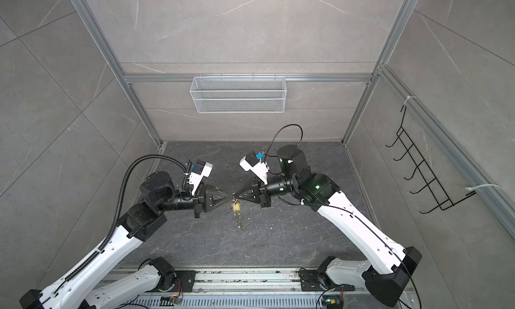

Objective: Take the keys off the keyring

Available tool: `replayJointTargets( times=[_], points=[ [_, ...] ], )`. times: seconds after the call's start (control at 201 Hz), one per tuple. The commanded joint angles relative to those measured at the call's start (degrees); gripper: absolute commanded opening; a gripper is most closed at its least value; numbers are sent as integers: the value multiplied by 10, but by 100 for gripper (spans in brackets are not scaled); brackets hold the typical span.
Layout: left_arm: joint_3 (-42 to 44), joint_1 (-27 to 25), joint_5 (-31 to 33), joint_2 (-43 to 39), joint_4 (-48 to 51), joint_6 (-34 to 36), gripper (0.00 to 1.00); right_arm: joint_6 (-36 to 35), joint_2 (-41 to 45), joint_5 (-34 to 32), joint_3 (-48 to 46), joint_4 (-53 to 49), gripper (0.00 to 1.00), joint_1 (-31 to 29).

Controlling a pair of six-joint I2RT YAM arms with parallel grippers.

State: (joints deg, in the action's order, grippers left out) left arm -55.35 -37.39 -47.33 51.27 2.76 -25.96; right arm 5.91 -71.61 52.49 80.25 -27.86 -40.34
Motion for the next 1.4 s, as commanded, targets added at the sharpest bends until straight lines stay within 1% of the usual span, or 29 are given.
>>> replayJointTargets(
  times=[0.0, 0.035, 0.1, 0.299, 0.398, 0.448, 0.568, 0.657, 0.837, 0.981, 1.076, 1.399],
  points=[
    [0, -2, 42, -27, -53, 1, 0, 49, 27, -31, -5, 68, 38, -3],
    [5, -2, 56, -34, -59, 2, 0, 60, 38, -43, -13, 84, 44, -3],
    [15, -3, 82, -46, -74, 5, 0, 79, 57, -60, -30, 114, 46, -3],
    [22, -5, 123, -63, -88, 21, 0, 115, 112, -140, -94, 173, 50, -3],
    [24, -6, 139, -68, -95, 26, 0, 143, 119, -181, -118, 185, 50, -3],
    [25, -8, 146, -71, -97, 28, 0, 157, 115, -186, -126, 189, 50, -3],
    [24, -8, 148, -72, -99, 30, 0, 184, 99, -162, -139, 210, 50, -3],
    [24, -10, 153, -72, -99, 31, 0, 186, 95, -147, -148, 226, 49, -3],
    [30, -11, 160, -72, -100, 33, 0, 199, 105, -134, -176, 296, 49, -3],
    [32, -12, 151, -71, -108, 29, 0, 222, 77, -72, -164, 342, 46, -3],
    [33, -11, 146, -70, -114, 27, 0, 247, 62, -55, -162, 378, 46, -3],
    [38, -12, 147, -69, -120, 23, 0, 289, 36, -11, -159, 441, 37, -4]
  ],
)
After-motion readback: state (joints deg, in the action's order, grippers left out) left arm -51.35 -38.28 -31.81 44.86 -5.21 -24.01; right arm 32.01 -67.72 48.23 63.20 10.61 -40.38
